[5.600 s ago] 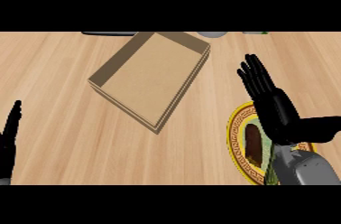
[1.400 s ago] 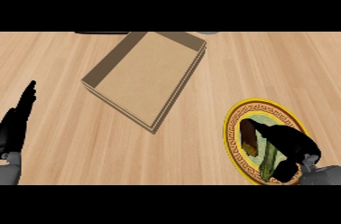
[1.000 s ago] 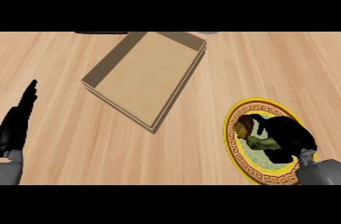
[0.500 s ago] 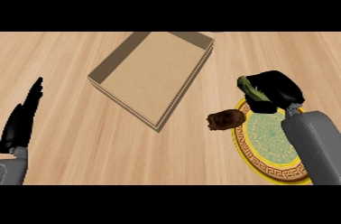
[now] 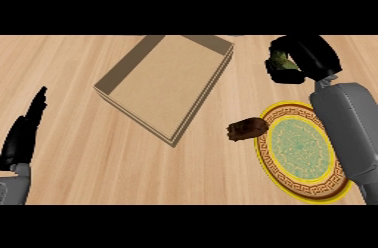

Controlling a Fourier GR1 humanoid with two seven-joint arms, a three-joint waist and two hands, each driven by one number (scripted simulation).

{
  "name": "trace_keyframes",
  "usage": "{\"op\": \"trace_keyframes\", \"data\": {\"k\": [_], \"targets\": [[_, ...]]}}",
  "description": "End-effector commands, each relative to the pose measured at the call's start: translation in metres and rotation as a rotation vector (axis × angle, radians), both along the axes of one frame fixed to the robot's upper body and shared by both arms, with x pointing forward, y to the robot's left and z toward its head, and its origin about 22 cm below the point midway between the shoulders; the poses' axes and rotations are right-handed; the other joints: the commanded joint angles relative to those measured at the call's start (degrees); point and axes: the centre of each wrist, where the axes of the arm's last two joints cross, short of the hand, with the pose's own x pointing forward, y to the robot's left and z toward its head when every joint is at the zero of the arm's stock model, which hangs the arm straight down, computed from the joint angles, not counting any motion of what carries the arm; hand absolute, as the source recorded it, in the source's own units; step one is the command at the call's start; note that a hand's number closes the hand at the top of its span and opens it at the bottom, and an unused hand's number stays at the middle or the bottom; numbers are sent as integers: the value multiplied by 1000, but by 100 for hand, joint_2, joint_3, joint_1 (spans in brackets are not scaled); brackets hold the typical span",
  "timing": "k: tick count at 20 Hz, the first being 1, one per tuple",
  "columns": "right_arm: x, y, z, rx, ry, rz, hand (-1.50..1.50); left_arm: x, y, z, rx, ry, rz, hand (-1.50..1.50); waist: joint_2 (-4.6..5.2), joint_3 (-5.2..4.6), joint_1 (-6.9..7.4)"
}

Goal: Pick the squash from the plate and place it in the cardboard box

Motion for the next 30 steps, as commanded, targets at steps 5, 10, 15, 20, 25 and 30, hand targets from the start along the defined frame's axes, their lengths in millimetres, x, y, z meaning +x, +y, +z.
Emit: {"op": "trace_keyframes", "data": {"k": [5,10,15,20,25,30], "targets": [[25,67,45,97,-58,182,150,5,-4,6,-12,-1,5,0,-15,-5,-49],[27,110,54,244,35,230,150,4,8,10,-4,6,18,0,-17,-6,-60],[36,166,76,334,46,203,150,1,-9,4,-15,3,-8,0,3,-6,25],[41,197,78,373,137,175,150,5,16,6,-8,-13,-18,0,43,-12,70],[46,207,67,417,183,143,150,18,-9,12,9,-11,-50,0,84,-12,291],[49,211,64,395,174,109,150,27,-21,16,1,-42,-85,0,176,-17,447]]}}
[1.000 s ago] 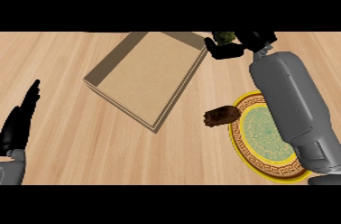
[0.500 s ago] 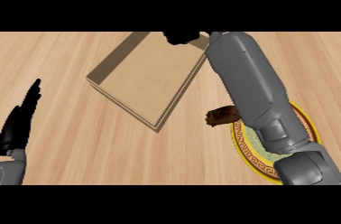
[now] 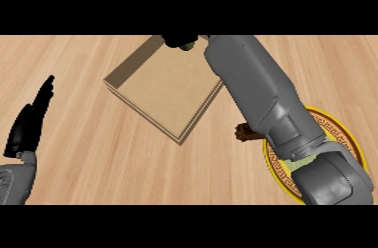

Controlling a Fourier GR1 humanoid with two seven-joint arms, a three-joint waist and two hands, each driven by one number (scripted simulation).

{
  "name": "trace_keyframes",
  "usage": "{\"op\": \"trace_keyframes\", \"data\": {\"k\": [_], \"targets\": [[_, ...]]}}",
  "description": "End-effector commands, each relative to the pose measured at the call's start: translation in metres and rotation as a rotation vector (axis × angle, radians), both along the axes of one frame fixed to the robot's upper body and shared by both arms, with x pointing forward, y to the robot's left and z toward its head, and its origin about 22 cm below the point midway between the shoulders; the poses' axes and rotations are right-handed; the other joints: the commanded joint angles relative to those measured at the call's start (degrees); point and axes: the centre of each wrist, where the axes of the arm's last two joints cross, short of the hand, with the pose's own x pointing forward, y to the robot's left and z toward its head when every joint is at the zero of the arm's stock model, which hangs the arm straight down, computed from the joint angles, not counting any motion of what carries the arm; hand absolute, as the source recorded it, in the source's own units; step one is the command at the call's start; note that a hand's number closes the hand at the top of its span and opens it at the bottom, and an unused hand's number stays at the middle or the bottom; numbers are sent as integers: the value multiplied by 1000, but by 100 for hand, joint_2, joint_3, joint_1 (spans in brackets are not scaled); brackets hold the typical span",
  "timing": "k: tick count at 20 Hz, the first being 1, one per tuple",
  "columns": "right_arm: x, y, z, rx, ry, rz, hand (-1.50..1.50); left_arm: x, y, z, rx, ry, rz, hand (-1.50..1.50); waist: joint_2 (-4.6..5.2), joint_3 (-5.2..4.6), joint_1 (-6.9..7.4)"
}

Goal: Pick the squash from the plate and place it in the cardboard box

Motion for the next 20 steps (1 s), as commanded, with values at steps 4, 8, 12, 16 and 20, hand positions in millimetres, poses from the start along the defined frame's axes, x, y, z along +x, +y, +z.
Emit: {"op": "trace_keyframes", "data": {"k": [4,8,12,16,20], "targets": [[1,5,-15,-86,0,-98,150,13,-21,2,3,-30,-39,0,106,-10,255],[2,0,-28,-24,126,-150,-150,13,-19,-8,8,-12,-44,0,144,-10,273],[3,-3,-34,27,219,-181,-150,8,-26,-1,-5,-14,-70,0,97,2,395],[2,-8,-43,82,177,-132,-150,16,-29,4,3,-15,-74,0,138,6,386],[3,-8,-38,191,85,-140,-150,15,-39,-2,2,-27,-75,0,159,7,462]]}}
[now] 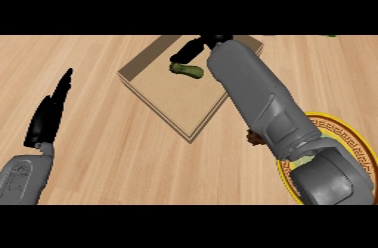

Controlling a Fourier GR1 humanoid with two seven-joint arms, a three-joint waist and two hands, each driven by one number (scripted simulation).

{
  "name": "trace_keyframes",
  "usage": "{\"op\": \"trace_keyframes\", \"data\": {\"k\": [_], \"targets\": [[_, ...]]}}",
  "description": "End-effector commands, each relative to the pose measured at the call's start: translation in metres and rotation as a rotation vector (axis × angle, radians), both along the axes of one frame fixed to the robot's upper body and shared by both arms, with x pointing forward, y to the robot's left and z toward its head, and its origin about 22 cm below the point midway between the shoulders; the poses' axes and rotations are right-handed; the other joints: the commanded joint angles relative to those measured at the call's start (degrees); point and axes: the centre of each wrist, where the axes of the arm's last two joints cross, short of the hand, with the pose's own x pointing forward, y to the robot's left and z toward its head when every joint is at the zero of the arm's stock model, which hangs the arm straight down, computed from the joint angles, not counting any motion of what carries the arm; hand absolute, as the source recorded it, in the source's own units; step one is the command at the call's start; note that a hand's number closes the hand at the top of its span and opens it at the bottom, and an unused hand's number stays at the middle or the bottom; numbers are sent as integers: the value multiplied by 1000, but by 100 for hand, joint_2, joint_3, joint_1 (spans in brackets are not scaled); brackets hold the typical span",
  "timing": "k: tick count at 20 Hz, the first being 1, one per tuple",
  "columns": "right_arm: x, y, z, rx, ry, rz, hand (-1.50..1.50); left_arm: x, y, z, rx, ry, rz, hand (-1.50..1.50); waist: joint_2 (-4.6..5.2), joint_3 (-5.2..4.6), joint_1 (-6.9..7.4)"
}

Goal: Pick the squash from the plate and place it in the cardboard box

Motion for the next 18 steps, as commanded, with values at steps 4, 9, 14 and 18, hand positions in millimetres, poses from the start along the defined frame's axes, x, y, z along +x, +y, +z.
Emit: {"op": "trace_keyframes", "data": {"k": [4,9,14,18], "targets": [[2,-6,2,215,-128,-23,-150,-2,8,3,-8,11,34,0,-38,10,-179],[4,-13,8,392,-134,-37,-150,-6,12,-7,-7,16,57,0,-55,6,-352],[20,-74,24,464,-119,-39,-150,-19,28,-5,-7,19,66,0,-93,8,-409],[23,-127,15,462,-121,-119,-150,-27,24,-10,-10,16,77,0,-122,11,-472]]}}
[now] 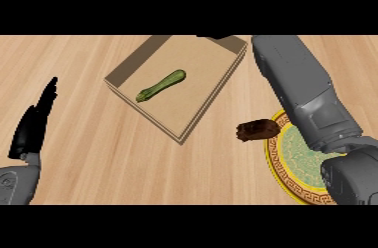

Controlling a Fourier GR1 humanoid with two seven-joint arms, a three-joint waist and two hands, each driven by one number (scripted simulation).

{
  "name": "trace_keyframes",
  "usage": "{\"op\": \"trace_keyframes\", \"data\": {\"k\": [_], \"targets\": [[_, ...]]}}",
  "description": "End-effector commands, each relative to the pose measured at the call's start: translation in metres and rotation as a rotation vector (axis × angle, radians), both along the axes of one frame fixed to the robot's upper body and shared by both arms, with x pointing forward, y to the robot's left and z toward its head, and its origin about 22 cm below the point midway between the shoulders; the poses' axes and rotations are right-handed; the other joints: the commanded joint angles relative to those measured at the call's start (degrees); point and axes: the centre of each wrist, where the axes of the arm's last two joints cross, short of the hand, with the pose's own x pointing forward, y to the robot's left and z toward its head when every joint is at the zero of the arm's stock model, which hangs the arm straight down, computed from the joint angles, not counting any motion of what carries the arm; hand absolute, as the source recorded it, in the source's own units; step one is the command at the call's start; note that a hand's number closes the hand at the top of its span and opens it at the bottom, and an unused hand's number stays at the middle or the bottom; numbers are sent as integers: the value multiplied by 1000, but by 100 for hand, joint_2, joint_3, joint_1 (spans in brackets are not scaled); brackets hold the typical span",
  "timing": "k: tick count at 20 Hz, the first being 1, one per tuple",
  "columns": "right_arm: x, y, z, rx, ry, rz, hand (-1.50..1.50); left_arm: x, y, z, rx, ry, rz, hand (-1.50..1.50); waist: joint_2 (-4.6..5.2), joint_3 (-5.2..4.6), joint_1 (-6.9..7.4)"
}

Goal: Pick the squash from the plate and place it in the cardboard box

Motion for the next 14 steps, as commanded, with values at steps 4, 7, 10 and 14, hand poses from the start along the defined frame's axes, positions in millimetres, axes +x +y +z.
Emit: {"op": "trace_keyframes", "data": {"k": [4,7,10,14], "targets": [[1,-93,-10,23,21,-56,-150,-2,1,6,6,-4,12,0,-27,8,-109],[-1,-114,-11,-8,11,-64,-150,-7,14,8,-17,-1,12,0,-23,6,-68],[-7,-151,-10,-11,20,-38,-150,4,3,3,-11,18,28,0,-23,7,-184],[-13,-183,1,-81,56,14,-150,-11,4,-2,-21,13,25,0,-66,8,-160]]}}
